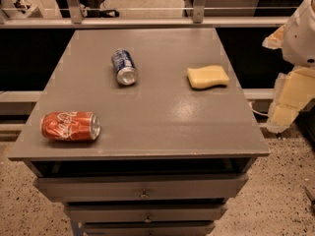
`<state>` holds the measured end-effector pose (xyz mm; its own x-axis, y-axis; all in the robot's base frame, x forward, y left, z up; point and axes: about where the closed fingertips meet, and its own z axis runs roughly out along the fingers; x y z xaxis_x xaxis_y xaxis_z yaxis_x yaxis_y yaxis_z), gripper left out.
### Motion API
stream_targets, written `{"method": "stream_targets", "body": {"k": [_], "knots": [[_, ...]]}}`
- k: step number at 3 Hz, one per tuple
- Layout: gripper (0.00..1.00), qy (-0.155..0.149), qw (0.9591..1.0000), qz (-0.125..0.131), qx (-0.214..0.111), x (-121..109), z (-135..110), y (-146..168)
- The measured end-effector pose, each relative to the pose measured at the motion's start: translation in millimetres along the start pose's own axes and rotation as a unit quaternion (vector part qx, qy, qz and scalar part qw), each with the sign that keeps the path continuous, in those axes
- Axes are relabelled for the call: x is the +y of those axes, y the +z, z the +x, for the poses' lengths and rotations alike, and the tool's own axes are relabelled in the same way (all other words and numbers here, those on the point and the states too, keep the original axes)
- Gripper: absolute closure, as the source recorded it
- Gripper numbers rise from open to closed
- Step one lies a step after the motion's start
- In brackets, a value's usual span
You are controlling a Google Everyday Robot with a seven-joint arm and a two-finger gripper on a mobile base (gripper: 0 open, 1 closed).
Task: Place pepsi can upright
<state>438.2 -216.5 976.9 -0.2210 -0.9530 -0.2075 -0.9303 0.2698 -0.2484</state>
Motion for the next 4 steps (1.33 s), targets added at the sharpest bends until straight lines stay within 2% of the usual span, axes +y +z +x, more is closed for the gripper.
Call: {"method": "stream_targets", "body": {"k": [1, 2, 3, 4], "knots": [[0.0, 0.0, 1.0, 0.0, 0.0, 0, 0, 0], [0.0, 0.004, 0.9996, 0.002, -0.028, -18, -27, 14], [0.0, 0.021, 0.9979, 0.006, -0.061, -58, -83, 46], [0.0, 0.063, 0.9953, 0.004, -0.074, -96, -148, 80]]}}
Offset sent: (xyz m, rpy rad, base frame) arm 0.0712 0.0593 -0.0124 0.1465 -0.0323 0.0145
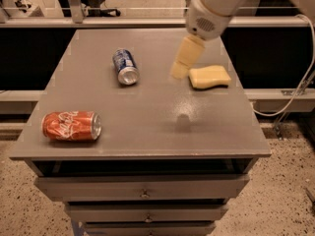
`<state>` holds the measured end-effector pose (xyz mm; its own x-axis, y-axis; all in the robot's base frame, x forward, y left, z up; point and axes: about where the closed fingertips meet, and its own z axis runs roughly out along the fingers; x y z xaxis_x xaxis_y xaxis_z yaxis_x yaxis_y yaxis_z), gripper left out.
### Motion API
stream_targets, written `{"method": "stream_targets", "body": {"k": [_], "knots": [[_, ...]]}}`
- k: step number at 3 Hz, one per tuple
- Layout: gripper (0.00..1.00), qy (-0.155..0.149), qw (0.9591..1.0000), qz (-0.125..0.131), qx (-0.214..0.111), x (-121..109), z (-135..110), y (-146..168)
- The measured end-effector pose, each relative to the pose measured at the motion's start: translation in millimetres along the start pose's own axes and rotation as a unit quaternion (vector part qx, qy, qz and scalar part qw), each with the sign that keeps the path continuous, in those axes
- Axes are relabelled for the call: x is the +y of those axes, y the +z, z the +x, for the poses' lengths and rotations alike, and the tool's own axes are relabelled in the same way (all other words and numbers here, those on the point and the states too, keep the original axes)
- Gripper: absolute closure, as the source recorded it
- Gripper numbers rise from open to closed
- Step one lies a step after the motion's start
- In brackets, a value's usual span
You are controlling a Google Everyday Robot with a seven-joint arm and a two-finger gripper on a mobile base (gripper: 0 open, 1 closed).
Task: Place pepsi can upright
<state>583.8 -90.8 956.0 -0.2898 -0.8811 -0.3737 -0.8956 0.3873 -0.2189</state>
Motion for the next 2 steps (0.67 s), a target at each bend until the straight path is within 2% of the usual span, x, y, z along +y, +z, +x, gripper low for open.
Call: {"method": "stream_targets", "body": {"k": [1, 2], "knots": [[0.0, 0.034, 0.9994, -0.007, -0.005, 3.3, -21.4, 8.9], [0.0, 0.034, 0.9994, -0.007, -0.005, 3.4, -21.4, 8.9]]}}
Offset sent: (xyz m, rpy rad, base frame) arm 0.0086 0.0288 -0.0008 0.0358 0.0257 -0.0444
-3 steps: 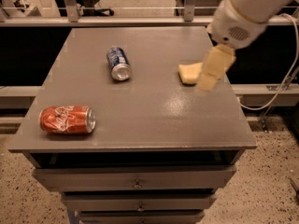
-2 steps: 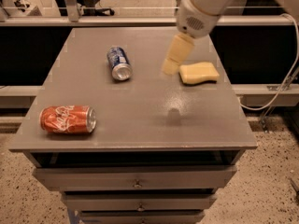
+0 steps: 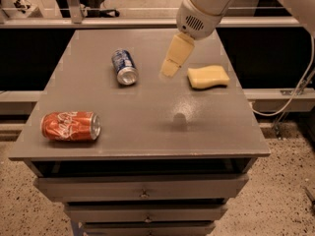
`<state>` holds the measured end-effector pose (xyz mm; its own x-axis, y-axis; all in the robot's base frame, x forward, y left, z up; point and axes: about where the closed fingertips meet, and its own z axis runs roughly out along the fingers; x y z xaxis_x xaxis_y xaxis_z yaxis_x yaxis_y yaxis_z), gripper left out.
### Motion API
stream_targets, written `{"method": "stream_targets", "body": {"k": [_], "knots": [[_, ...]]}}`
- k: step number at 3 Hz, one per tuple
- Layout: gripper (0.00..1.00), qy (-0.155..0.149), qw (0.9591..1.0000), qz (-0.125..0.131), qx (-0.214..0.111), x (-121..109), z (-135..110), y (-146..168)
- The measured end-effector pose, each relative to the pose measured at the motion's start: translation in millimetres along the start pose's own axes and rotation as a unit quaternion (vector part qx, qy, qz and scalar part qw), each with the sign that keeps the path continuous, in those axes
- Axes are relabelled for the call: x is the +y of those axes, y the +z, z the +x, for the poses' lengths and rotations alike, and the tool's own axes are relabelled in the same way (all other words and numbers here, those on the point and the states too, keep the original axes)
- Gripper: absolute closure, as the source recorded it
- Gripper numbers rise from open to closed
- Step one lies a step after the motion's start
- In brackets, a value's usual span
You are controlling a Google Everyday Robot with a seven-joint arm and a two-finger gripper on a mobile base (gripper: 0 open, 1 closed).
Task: Place pepsi can upright
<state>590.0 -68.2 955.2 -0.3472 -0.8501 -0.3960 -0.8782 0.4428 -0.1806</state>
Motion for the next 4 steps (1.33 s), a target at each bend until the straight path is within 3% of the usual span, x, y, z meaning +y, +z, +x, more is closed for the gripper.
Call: {"method": "stream_targets", "body": {"k": [1, 2, 3, 4], "knots": [[0.0, 0.027, 0.9995, 0.014, -0.01, -6, -19, 16], [0.0, 0.083, 0.9958, 0.035, -0.015, -25, -56, 53], [0.0, 0.147, 0.9881, 0.046, -0.006, -36, -86, 86], [0.0, 0.213, 0.9763, 0.038, 0.005, -38, -113, 113]]}}
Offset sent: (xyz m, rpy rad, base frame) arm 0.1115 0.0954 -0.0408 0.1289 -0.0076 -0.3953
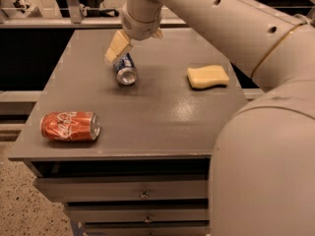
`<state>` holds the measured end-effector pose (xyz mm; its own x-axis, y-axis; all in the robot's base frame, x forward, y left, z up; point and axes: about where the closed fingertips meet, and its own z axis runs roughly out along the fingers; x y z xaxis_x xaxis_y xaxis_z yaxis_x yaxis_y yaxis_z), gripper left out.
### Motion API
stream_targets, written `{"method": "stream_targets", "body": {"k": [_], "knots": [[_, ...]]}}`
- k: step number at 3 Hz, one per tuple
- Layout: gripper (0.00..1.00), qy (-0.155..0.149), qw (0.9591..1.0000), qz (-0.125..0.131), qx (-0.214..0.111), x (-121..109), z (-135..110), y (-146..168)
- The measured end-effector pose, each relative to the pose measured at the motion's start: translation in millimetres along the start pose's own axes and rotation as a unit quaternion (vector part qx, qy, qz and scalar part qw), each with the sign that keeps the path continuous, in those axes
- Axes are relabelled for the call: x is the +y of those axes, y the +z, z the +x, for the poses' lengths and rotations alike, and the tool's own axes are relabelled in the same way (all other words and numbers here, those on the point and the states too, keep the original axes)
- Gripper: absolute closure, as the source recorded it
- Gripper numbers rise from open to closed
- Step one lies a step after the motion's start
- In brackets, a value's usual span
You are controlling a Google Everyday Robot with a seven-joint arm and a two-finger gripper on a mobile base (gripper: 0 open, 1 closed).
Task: Place pepsi can upright
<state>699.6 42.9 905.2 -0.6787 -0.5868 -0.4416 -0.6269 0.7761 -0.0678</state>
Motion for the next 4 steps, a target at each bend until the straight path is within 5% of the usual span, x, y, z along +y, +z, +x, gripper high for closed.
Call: {"method": "stream_targets", "body": {"k": [1, 2, 4], "knots": [[0.0, 0.045, 0.9989, -0.01, 0.012, 14, -17, 19], [0.0, 0.068, 0.997, 0.007, 0.036, 28, -26, 40], [0.0, 0.077, 0.9912, 0.074, 0.077, 36, -29, 69]]}}
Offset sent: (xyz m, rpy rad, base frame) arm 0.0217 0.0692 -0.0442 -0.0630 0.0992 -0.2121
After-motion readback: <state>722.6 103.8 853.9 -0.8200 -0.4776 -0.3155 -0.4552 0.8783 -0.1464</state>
